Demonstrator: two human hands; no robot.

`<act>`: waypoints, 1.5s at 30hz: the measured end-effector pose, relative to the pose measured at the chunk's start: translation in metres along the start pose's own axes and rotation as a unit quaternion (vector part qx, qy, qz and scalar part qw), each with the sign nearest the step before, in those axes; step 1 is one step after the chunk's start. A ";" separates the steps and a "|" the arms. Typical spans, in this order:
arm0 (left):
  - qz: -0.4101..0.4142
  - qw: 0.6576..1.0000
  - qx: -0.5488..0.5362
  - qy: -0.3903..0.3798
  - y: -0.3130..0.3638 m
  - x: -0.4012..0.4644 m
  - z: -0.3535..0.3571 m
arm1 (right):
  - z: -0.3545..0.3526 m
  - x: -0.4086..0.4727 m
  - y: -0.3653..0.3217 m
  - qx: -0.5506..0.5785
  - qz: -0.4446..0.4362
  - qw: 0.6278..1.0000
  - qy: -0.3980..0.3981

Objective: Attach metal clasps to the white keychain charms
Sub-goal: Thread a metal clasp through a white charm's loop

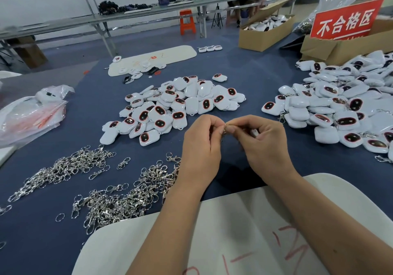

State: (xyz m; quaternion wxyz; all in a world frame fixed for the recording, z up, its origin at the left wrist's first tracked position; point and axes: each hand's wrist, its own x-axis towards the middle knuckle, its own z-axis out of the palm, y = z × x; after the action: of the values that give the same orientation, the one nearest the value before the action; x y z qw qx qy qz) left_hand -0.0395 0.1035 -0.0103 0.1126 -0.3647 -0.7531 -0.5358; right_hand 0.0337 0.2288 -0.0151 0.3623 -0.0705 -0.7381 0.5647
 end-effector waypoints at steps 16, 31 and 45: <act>-0.025 0.999 0.018 -0.023 -0.006 0.001 -0.002 | 0.003 0.007 0.009 0.000 0.104 0.994 -0.011; -0.016 0.993 0.073 -0.093 -0.008 -0.003 -0.001 | 0.002 0.011 0.012 0.085 0.108 0.985 0.104; -0.015 0.992 0.073 -0.103 -0.006 -0.004 -0.002 | 0.003 0.009 0.014 -0.026 0.079 0.992 0.098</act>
State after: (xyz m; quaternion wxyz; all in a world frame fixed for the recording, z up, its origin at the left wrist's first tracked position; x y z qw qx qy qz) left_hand -0.0413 0.0994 -0.0161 0.0528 -0.3975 -0.8031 -0.4407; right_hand 0.0208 0.2355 -0.0235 0.3853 -0.1936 -0.7053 0.5627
